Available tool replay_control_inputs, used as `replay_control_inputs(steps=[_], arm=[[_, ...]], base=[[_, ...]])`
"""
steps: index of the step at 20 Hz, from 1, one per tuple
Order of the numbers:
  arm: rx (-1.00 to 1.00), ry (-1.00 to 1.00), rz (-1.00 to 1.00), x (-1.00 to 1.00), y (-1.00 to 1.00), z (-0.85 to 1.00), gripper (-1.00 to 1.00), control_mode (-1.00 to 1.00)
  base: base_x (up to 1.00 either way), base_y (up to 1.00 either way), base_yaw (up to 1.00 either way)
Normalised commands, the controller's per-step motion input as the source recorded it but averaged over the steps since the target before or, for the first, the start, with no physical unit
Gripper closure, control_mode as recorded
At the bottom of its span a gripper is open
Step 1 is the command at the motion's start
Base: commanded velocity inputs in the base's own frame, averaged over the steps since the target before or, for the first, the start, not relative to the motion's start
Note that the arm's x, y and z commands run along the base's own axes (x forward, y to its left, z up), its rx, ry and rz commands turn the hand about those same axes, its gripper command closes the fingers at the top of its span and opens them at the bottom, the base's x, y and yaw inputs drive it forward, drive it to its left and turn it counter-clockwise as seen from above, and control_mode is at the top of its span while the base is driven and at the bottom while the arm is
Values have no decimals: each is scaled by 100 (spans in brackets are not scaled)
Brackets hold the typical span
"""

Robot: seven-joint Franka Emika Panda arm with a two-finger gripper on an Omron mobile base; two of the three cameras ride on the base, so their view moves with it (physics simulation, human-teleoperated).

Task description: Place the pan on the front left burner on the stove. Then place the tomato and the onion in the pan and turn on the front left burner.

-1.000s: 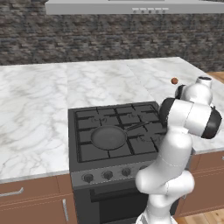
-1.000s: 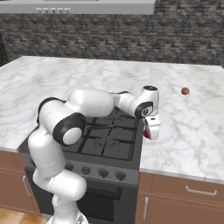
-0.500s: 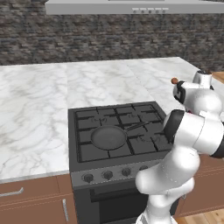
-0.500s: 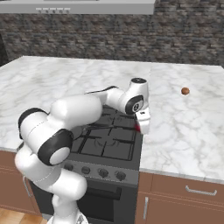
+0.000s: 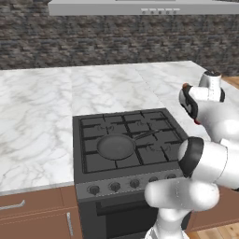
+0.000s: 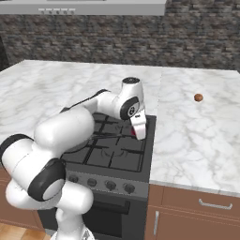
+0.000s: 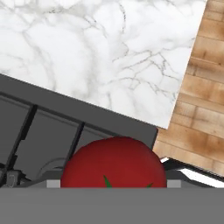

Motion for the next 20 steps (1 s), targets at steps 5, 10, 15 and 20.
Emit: replay_control_inputs(steps=[5, 10, 15, 20], arm=[[0, -1, 0, -10, 43, 36, 100, -100], [0, -1, 0, -4, 43, 33, 100, -100], [0, 0, 0, -5, 45, 18, 100, -100], [0, 0, 0, -13, 49, 3, 100, -100]], base=[[0, 0, 0], [0, 0, 0], [0, 0, 0], [0, 0, 0]])
